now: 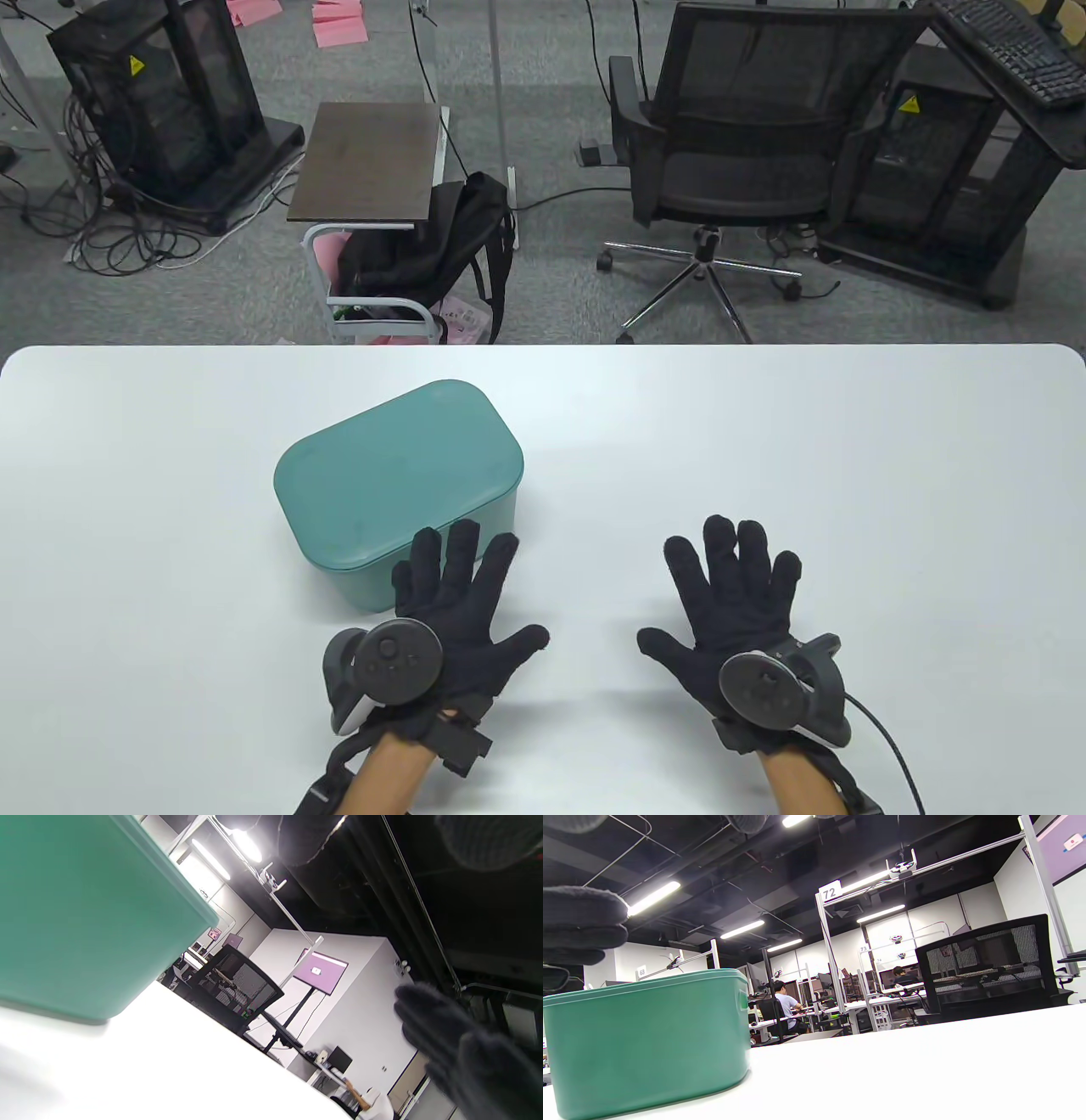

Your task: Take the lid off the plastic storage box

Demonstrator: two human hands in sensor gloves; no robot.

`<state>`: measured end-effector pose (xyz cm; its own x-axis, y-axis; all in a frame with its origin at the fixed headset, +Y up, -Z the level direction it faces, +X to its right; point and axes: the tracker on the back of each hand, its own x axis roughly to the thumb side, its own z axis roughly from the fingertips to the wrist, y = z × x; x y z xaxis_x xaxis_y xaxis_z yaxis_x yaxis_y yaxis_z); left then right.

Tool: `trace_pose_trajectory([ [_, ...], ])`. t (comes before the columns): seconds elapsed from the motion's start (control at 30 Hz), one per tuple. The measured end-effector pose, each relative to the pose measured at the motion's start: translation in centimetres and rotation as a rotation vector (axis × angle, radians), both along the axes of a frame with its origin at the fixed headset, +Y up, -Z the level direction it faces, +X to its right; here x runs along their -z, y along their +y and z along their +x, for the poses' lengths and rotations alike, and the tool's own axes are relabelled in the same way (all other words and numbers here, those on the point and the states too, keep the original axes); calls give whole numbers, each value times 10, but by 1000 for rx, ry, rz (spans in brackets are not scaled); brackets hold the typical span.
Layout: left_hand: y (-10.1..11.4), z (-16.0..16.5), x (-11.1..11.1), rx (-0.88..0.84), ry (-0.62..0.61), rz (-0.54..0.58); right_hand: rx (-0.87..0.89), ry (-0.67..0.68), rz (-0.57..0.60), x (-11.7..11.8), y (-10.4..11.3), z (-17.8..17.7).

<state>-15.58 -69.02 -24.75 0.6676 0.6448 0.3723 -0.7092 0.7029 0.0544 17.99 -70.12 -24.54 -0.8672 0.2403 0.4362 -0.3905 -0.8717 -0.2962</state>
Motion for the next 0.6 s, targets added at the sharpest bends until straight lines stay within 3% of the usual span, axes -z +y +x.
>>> trace_pose_trajectory([
  [0.17, 24, -32, 10, -233, 38, -43, -8, -7, -5, 1, 0, 1],
  [0.3, 31, -84, 8, -486, 144, -20, -8, -11, -5, 1, 0, 1],
  [0.43, 14, -141, 4, -616, 360, -15, -27, -17, -8, 1, -1, 1],
  [0.6, -22, -180, 6, -669, 544, -152, -27, -20, -19, 2, -2, -1],
])
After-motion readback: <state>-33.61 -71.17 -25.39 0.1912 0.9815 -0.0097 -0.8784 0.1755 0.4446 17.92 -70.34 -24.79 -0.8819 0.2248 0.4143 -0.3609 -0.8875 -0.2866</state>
